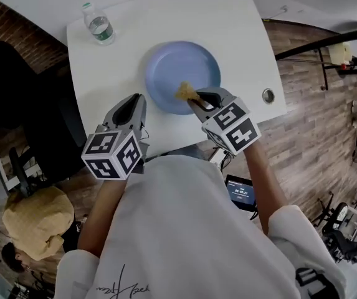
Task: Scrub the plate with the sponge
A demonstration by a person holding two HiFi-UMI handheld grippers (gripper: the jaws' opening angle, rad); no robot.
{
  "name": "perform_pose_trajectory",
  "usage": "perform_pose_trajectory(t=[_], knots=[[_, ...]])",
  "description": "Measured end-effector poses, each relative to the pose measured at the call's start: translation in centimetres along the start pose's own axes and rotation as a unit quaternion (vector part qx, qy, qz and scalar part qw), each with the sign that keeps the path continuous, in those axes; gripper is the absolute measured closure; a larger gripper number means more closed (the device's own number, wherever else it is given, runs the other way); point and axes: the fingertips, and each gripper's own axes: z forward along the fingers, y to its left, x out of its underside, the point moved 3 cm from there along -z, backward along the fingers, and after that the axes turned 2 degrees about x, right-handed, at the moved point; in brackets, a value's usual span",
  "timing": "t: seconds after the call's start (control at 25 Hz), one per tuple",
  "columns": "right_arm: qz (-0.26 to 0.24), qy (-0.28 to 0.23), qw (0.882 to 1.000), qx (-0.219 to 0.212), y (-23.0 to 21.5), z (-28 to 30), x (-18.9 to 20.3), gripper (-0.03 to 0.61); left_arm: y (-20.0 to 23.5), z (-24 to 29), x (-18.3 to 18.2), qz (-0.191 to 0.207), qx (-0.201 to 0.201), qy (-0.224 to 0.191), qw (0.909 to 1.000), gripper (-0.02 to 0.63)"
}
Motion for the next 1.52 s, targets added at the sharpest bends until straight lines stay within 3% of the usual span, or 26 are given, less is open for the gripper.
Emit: perform_pose_trajectory(t=[0.2,0.28,0.4,0.56,0.84,1.52], knots=[[0.093,-0.067,0.993,0.003,-0.1,-3.8,-0.8,0.531,-2.3,-1.1,-1.8,-0.003,0.033,-0.024,0.9992,0.578],[0.132,-0.094,0.987,0.009,-0.2,-5.2,-1.0,0.531,-3.0,-1.7,-2.6,-0.003,0.049,-0.043,0.9979,0.615],[0.157,-0.129,0.979,0.017,-0.1,-7.2,-1.5,0.531,-3.9,-2.4,-3.7,0.003,0.07,-0.063,0.9956,0.618],[0.159,-0.157,0.974,0.019,1.0,-9.1,-2.2,0.531,-4.8,-3.5,-4.5,0.037,0.074,-0.075,0.9937,0.618],[0.154,-0.178,0.972,0.03,3.7,-10.8,-2.8,0.531,-5.3,-5.4,-4.8,0.059,0.073,-0.081,0.9923,0.617],[0.163,-0.198,0.966,0.026,8.6,-11.5,-3.8,0.532,-4.4,-7.7,-4.0,0.081,0.063,-0.068,0.9924,0.615]])
